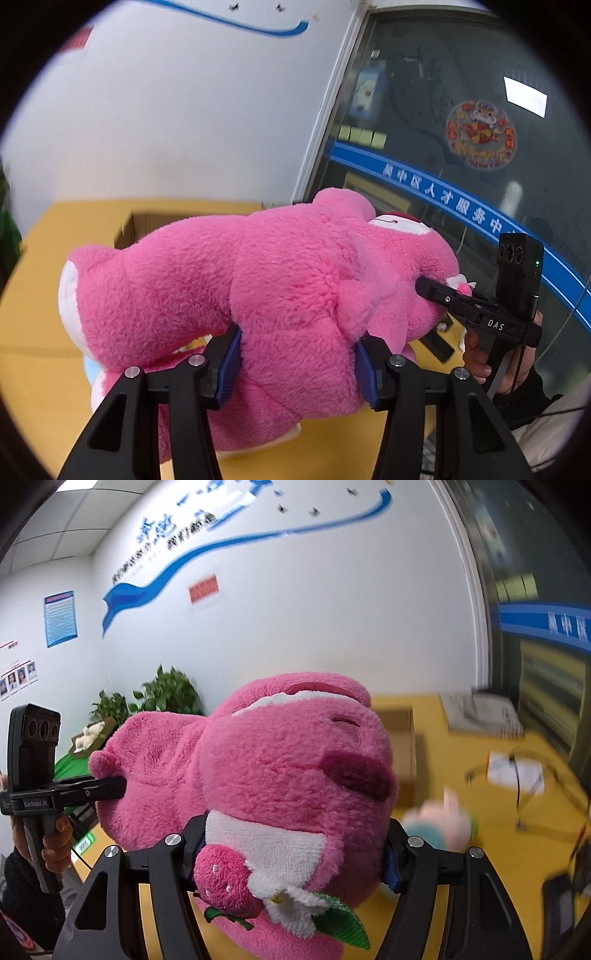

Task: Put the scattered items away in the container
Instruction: 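Lift the pink bear with both grippers and carry it over the box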

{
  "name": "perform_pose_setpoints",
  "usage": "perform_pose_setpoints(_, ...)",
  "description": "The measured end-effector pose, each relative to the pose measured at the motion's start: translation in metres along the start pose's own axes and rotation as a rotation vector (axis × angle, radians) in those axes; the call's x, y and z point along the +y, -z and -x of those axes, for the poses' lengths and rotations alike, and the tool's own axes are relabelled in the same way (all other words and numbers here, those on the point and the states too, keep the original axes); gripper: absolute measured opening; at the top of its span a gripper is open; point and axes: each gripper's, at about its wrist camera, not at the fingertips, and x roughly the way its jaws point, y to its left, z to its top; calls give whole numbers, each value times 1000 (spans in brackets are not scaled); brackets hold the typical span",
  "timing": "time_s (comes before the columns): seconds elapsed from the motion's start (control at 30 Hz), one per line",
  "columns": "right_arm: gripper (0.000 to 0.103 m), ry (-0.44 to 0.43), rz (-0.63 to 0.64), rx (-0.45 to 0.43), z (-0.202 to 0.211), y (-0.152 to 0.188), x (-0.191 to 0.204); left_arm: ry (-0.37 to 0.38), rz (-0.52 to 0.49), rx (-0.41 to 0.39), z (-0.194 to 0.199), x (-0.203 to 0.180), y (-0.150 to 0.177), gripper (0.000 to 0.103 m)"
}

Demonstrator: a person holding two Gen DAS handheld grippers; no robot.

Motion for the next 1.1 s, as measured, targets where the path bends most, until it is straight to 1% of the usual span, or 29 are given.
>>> perform_pose_setpoints(0.13, 74, -4, 18, -48, -18, -48, -1, -12, -36, -27, -8, 15, -57, 52)
perform_pose_setpoints(0.27, 74, 11, 31, -84, -41, -96, -8, -22, -73, -43, -21, 30, -109, 52)
perform_pose_setpoints(0.4, 74, 23, 37, -120, -75, -150, -22, -17, -100, -60, -45, 51, -162, 52)
perform_pose_setpoints(0.47, 74, 30, 27, -123, -94, -167, -32, -20, -107, -48, -68, 68, -188, 52)
perform_pose_setpoints(0.53, 74, 47, -1, -114, -126, -183, -47, -18, -102, -25, -94, 88, -206, 52)
perform_pose_setpoints(0.63, 74, 81, -43, -85, -176, -191, -72, -14, -71, 35, -154, 130, -225, 52)
perform_pose_setpoints(0.77, 74, 138, -113, -22, -258, -184, -113, -14, -13, 152, -246, 188, -223, 52)
perform_pose_setpoints(0.83, 74, 169, -176, 33, -303, -168, -138, -13, 22, 214, -291, 213, -213, 51)
perform_pose_setpoints(0.9, 74, 203, -220, 84, -340, -147, -159, -13, 64, 292, -341, 236, -195, 51)
perform_pose_setpoints(0.93, 74, 219, -234, 110, -355, -138, -166, -14, 82, 324, -360, 244, -185, 48)
perform_pose_setpoints(0.97, 74, 241, -252, 154, -374, -123, -176, -17, 97, 359, -379, 250, -174, 47)
perform_pose_setpoints(1.03, 74, 272, -278, 227, -398, -101, -189, -29, 137, 436, -417, 262, -149, 47)
perform_pose_setpoints(1.1, 74, 302, -301, 314, -421, -76, -201, -36, 170, 505, -447, 271, -123, 42)
